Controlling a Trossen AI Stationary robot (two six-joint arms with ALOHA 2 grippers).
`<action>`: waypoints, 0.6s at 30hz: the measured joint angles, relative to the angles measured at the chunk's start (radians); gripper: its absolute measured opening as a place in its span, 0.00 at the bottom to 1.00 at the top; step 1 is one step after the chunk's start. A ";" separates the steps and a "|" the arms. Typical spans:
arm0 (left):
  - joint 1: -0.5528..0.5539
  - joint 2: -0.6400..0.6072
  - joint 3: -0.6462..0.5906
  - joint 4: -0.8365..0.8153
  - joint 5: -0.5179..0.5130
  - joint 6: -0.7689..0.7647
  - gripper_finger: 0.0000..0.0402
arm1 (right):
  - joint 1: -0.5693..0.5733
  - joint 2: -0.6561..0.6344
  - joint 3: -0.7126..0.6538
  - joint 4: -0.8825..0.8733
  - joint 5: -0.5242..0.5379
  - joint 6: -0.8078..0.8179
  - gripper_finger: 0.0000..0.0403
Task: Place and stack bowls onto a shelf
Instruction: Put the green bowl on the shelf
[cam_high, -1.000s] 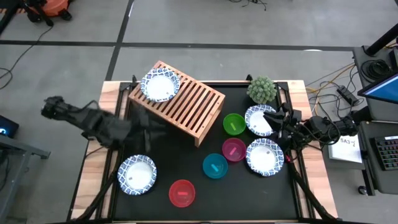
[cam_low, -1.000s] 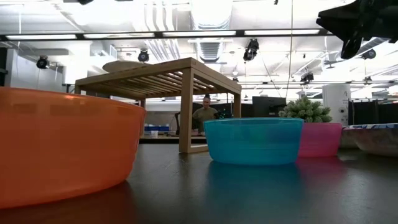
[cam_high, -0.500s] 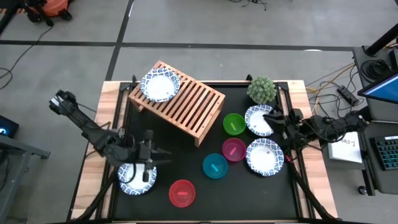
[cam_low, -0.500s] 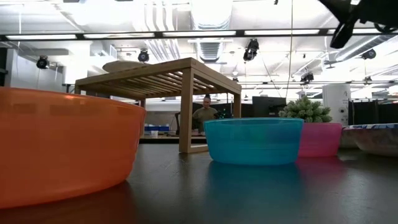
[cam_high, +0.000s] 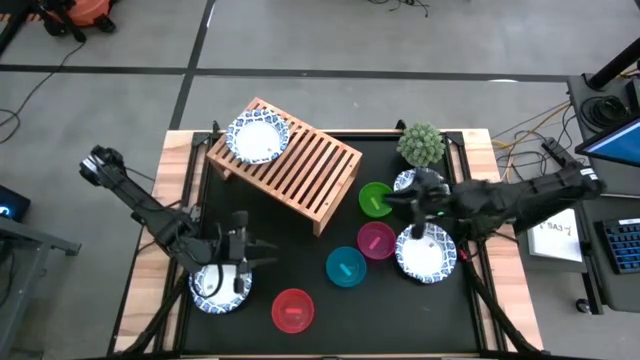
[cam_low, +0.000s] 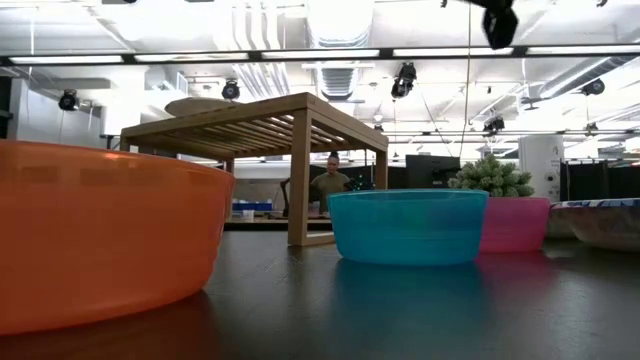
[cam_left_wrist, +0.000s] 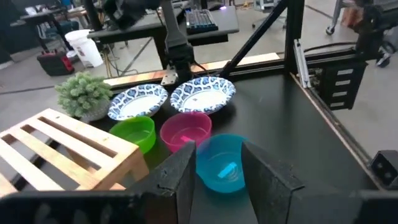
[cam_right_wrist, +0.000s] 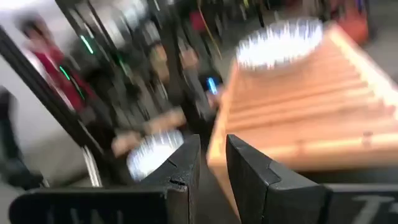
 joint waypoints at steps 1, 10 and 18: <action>0.000 -0.005 0.000 -0.017 -0.001 0.008 0.28 | 0.005 0.034 0.039 -0.063 -0.003 0.027 0.17; 0.000 -0.058 0.000 -0.135 -0.070 0.030 0.28 | 0.016 0.314 0.413 -0.719 -0.012 0.305 0.17; 0.000 -0.090 0.000 -0.203 -0.152 0.030 0.28 | -0.008 0.534 0.684 -1.203 -0.011 0.457 0.17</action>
